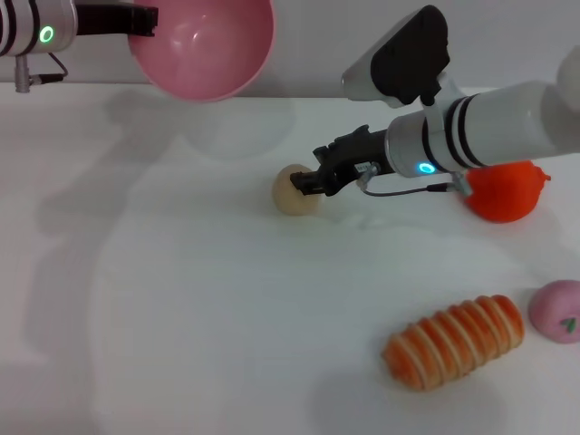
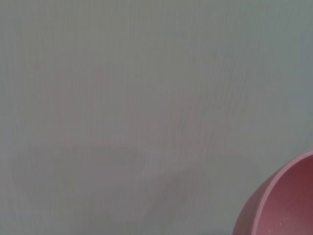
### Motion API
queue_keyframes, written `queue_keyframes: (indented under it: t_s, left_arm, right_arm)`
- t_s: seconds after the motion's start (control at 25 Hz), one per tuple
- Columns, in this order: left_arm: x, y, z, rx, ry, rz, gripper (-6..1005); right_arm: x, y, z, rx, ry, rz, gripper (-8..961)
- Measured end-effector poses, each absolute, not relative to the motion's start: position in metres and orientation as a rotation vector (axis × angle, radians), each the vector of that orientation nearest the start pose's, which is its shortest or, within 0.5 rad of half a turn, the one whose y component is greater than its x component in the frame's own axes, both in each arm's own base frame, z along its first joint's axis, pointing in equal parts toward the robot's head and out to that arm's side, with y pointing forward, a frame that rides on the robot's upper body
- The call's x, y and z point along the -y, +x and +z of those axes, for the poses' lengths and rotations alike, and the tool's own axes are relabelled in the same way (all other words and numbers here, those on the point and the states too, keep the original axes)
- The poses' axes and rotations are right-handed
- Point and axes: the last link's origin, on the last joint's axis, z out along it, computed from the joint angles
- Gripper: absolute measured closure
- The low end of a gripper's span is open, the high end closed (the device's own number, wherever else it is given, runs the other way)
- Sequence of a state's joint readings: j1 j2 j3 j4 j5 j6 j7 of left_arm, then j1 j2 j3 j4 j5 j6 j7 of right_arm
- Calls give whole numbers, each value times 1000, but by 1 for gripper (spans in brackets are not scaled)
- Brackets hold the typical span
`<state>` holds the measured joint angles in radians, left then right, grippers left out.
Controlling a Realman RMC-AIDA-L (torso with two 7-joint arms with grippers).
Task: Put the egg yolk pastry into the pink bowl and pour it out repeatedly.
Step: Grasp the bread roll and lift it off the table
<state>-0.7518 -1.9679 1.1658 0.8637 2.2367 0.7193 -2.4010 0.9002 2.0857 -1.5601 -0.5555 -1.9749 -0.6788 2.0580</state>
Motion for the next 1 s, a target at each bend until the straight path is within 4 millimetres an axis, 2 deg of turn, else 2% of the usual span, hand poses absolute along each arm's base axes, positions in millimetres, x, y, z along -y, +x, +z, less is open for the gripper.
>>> queue_keyframes:
  t_s: [0.24,1.0]
  left_arm:
    - [-479,-199,56,912,-2088,-290,915]
    - [-475,-193,59,873,-2110,-281,913]
  right_arm:
    - [-432,159,-111,-623,-2581,0,407]
    - [-428,168,-116,-711,-2575,-1,408]
